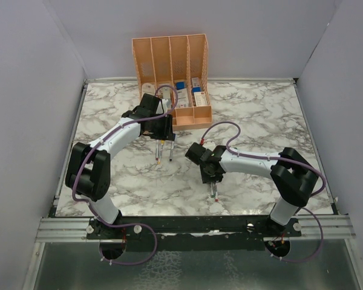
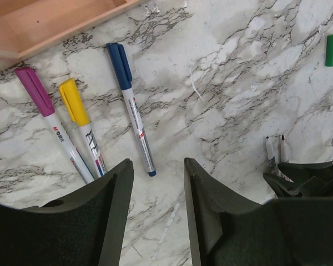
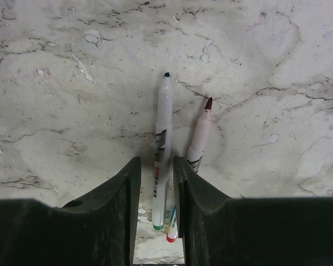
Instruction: Insert the pens into the pen caps
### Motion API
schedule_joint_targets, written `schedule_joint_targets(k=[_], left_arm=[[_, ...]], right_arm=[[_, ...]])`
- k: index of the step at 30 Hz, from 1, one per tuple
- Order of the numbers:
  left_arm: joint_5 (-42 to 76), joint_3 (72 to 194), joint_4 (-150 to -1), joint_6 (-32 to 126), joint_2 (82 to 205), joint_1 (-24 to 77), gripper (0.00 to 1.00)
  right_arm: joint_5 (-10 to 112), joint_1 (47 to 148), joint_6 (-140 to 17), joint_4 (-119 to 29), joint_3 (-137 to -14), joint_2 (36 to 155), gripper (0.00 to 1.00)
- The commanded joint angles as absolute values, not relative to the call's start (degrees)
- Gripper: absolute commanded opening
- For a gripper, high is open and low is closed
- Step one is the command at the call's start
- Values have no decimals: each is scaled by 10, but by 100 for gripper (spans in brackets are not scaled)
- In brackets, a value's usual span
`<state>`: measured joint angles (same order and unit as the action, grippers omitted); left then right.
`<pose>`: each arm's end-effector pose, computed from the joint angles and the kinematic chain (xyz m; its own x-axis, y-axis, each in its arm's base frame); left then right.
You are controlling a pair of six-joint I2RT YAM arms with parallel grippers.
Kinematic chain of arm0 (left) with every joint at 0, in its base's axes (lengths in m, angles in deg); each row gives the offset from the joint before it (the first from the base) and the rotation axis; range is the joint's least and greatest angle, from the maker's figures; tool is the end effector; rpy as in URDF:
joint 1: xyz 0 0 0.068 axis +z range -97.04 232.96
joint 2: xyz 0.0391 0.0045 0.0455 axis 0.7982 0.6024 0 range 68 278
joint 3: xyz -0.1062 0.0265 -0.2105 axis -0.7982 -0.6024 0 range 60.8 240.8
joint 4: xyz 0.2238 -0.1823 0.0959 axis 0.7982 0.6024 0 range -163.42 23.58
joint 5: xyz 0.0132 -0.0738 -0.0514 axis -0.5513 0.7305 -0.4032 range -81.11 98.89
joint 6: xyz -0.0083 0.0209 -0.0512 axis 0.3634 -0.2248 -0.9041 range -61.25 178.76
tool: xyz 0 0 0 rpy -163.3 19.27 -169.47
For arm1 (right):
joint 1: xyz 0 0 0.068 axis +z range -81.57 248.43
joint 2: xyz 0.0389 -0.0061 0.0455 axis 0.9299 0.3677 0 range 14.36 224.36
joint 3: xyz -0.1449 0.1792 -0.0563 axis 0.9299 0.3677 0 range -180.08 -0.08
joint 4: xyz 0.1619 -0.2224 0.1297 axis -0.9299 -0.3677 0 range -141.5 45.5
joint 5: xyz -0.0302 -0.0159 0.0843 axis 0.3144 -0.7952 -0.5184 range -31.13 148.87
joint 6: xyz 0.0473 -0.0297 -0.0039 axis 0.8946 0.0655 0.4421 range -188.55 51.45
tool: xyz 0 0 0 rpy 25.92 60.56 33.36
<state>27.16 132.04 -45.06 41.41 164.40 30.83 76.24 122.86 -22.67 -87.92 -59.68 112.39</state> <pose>0.3653 -0.1616 0.1811 -0.8691 0.0478 -0.4923 0.2841 0.8630 -0.4177 0.2026 0.2633 0.0952 -0.9405 -0.1373 -0.3108 -0.1100 0.9885 -0.1039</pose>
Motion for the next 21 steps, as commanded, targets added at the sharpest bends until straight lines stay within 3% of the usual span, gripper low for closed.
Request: schedule_joint_targets(k=[1,6,17,21], left_arm=[[292,1338,-461,423,1648,312,44],[295,1336,-460,423,1649,312,44],[292,1336,-460,422,1669,313,44],[290,1337,-460,423,1672,314,44]], right_arm=[[781,1231,-216,-874,-593,1146,29],[765,1223,-224,-856,-587,1152,26],[724,1214,-277,-834,-599,1160,2],[705,1209,-298,-830,-607,1160,1]])
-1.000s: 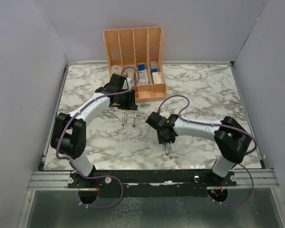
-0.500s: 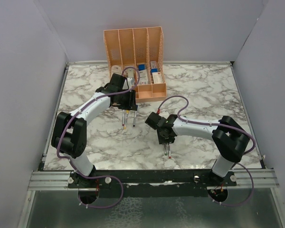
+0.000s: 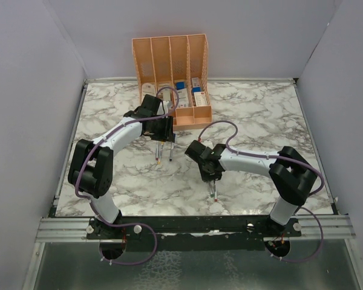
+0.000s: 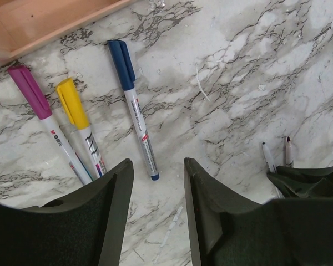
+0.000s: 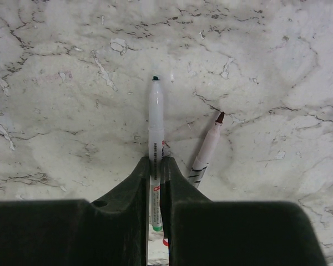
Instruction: Insert the pens into the pen caps
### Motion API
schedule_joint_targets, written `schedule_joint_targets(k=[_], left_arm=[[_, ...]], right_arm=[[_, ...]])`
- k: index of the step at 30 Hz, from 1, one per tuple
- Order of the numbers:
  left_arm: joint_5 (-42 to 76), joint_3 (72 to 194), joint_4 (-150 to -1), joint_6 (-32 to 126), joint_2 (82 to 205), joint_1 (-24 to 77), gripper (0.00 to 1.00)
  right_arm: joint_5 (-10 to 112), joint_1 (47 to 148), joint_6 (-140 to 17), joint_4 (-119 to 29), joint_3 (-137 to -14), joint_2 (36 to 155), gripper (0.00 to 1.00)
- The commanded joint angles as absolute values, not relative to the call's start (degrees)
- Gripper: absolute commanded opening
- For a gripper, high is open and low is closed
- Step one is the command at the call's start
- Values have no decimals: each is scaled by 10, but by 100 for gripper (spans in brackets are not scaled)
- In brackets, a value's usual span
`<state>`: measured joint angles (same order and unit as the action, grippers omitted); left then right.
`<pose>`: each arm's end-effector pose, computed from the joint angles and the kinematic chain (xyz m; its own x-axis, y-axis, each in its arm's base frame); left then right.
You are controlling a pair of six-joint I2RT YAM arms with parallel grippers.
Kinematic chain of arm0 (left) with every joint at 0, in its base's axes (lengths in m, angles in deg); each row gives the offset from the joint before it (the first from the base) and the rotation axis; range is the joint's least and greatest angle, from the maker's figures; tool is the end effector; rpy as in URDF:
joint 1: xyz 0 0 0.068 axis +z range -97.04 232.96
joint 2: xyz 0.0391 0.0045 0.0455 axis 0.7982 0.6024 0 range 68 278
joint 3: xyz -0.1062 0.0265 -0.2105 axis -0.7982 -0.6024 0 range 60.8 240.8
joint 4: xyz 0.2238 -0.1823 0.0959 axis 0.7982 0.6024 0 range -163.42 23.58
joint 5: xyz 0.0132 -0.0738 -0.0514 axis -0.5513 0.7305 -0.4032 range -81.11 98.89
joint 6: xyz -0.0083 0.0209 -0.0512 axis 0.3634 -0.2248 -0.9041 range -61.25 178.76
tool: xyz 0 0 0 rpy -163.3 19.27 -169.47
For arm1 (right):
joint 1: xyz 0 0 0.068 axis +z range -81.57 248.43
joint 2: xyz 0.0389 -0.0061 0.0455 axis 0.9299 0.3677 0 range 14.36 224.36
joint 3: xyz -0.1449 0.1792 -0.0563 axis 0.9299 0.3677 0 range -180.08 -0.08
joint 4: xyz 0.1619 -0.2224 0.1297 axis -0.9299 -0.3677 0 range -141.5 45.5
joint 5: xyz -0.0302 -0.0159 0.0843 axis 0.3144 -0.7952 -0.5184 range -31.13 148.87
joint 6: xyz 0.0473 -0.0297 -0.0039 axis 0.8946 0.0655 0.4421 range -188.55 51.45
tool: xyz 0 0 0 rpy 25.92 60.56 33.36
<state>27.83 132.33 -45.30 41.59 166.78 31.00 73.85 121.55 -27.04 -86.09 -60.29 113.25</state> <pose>0.3690 -0.1622 0.1675 -0.8841 0.0554 -0.4640 0.2760 0.8632 -0.4228 0.2108 0.2642 0.0936 -0.9377 -0.1830 -0.2953 -0.1671 0.9828 -0.0787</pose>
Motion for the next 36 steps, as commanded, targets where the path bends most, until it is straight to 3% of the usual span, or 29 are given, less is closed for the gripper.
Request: schedule_joint_targets(k=[1,14,19,30,36], left_arm=[[291,1337,-460,422,1672,314,44],[270,1331,-470,423,1668,314,44],[295,1317,-510,422,1656,314,44],[426,1243,-743,398,1605,269,44],[508,1222,-883,369,1601,238,45]], right_arm=[[700,1207,-303,-829,-608,1158,1],[617,1105,-354,-744,-619,1064,1],[650,1069,-374,-686,-644,1028,1],[677,1003,-395,-395,-521,904,1],[647,983,-396,-345,-496,894,1]])
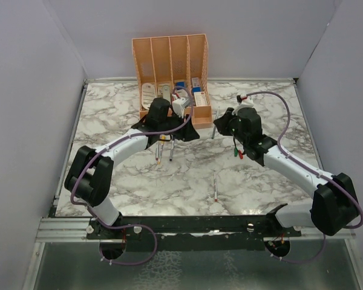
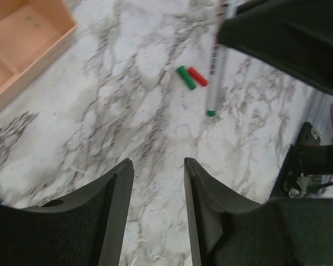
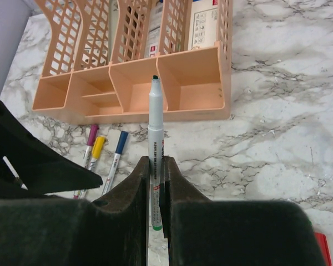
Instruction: Insert the pens into the pen caps
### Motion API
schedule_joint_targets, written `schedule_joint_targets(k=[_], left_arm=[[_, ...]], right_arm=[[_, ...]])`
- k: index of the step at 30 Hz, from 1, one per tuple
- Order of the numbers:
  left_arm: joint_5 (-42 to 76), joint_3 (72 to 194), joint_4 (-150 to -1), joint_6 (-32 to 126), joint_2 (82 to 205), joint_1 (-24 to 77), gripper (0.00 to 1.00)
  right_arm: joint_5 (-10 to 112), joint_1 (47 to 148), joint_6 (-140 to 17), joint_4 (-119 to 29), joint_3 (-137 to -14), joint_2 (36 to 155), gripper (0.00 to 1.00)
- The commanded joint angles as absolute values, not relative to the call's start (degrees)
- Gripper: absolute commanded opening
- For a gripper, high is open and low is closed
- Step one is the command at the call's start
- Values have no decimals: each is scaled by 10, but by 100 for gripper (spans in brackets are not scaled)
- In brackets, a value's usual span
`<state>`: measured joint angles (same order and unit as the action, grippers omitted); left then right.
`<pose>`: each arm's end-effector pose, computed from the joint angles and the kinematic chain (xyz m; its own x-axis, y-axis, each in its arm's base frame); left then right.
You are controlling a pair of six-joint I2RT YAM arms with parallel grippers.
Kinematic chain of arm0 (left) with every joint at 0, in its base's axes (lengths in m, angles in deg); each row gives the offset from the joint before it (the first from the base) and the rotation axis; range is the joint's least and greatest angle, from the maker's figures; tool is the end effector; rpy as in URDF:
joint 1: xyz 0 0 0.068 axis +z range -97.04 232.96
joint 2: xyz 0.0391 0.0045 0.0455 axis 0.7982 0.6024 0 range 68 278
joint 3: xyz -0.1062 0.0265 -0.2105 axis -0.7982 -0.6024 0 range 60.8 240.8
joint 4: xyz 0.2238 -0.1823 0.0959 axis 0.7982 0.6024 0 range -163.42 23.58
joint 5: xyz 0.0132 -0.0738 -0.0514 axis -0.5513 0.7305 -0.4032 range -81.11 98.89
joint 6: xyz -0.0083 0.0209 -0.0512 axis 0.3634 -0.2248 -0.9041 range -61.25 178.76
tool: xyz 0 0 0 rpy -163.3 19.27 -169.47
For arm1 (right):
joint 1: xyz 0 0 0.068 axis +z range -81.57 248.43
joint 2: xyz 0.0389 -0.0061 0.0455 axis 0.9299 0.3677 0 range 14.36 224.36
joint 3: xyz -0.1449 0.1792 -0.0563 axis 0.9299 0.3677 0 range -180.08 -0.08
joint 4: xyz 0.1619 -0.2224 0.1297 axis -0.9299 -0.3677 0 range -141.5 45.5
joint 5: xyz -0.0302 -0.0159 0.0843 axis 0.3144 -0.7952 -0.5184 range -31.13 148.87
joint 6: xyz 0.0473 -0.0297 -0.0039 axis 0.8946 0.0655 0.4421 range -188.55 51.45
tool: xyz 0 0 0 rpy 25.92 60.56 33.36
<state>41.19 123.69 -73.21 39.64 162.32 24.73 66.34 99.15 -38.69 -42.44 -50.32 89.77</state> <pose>0.3486 -0.2105 0.1839 -0.6990 0.0611 -0.7125 0.6050 0.5818 -0.5436 0.3071 0.1766 0.2201 -0.4938 0.2809 -0.8230 -0.1822 0.8920 0.4137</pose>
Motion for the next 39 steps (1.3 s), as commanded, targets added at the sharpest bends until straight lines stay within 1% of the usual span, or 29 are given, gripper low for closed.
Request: schedule_joint_targets(k=[1,3,18,32,35,39], left_arm=[[524,1220,-907,355,1605,237,45],[534,1226,-925,346,1613,234,45],[551,1266,-926,336,1665,225,46],[557,1281,-934,328,1680,221,45],[554,1277,-940,325,1677,221,43],[548,1267,-955,319,1671,221,37]], right_arm=[[642,982,-397,-342,-496,893,1],[635,981,-398,-339,-492,890,1],[556,979,-377,-316,-476,883,1],[498,980,-354,-291,-470,887,1],[496,979,-353,-291,-468,888,1],[492,980,-352,-294,-466,889,1]])
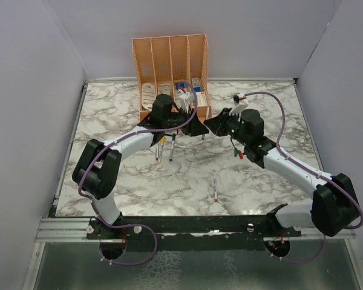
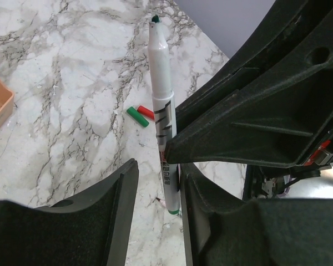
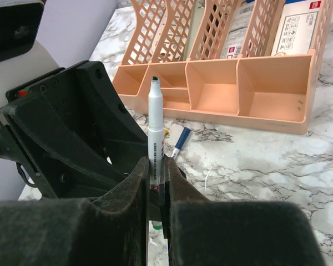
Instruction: Insert the pens into the pen caps
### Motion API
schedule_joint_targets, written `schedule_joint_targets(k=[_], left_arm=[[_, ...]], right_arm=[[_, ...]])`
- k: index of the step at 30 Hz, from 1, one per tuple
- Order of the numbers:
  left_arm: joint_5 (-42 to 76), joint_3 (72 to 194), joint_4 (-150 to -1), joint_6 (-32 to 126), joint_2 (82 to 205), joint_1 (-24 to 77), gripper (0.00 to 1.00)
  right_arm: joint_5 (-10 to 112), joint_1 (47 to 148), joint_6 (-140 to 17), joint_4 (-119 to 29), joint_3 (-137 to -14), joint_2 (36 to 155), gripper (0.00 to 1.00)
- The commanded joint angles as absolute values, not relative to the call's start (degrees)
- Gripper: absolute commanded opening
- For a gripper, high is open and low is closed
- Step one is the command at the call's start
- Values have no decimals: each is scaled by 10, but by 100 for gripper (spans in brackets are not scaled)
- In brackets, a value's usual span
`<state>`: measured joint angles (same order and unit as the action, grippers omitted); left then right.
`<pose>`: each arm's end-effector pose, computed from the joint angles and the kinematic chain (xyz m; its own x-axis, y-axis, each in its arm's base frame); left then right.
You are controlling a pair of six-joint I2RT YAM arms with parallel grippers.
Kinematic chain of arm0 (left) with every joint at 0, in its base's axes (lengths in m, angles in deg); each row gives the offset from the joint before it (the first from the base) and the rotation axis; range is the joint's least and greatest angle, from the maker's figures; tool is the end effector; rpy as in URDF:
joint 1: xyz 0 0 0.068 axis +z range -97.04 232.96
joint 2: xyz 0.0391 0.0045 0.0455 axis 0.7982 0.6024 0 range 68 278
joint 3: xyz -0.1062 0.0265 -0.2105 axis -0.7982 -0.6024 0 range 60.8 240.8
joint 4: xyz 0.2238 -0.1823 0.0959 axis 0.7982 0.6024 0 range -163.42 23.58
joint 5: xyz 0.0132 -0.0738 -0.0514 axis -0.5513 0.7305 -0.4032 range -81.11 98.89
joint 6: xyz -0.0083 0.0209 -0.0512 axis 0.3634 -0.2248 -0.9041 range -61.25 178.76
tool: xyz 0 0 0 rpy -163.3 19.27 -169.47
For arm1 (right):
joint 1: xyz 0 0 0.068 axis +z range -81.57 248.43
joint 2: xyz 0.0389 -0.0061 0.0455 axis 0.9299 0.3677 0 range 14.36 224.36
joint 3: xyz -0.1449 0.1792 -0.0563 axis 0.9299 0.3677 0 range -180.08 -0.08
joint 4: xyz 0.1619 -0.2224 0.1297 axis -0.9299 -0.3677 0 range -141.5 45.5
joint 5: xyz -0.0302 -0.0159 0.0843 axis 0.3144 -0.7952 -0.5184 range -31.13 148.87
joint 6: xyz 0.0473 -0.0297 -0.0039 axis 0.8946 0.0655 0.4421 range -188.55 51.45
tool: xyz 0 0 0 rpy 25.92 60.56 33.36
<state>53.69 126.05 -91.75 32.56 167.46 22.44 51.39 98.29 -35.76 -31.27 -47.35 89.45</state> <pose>0.3554 -0.2410 0.1962 -0.6284 0.0068 -0.7779 0.7431 0.3012 -0.5976 0.3053 0.1810 0.2223 -0.5103 0.3262 -0.7957 -0.3886 0.7380 0.5517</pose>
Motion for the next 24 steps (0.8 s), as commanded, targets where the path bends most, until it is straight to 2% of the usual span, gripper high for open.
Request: schedule_joint_targets(k=[1,4,7,13,15,19,24], left_arm=[[548,1266,-959,316,1671,221,35],[549,1266,-967,311,1671,221,22],[549,1265,-973,309,1672,221,0],[532,1254,-975,311,1665,221,0],[518,1247,-974,307,1662,221,0],[491,1234,-961,305,1663,221,0],[456,1226,-915,320,1664,222,0]], right_arm=[[490,979,-352,-294,-466,889,1],[487,980,-352,-295,-465,890,1],[488,979,-350,-295,-464,888,1],[485,980,-360,-307,-469,887,1],[486,980,-375,-317,-476,883,7],[521,980,-405,-343,-486,855,25],[590,980,-425,-386,-485,812,30]])
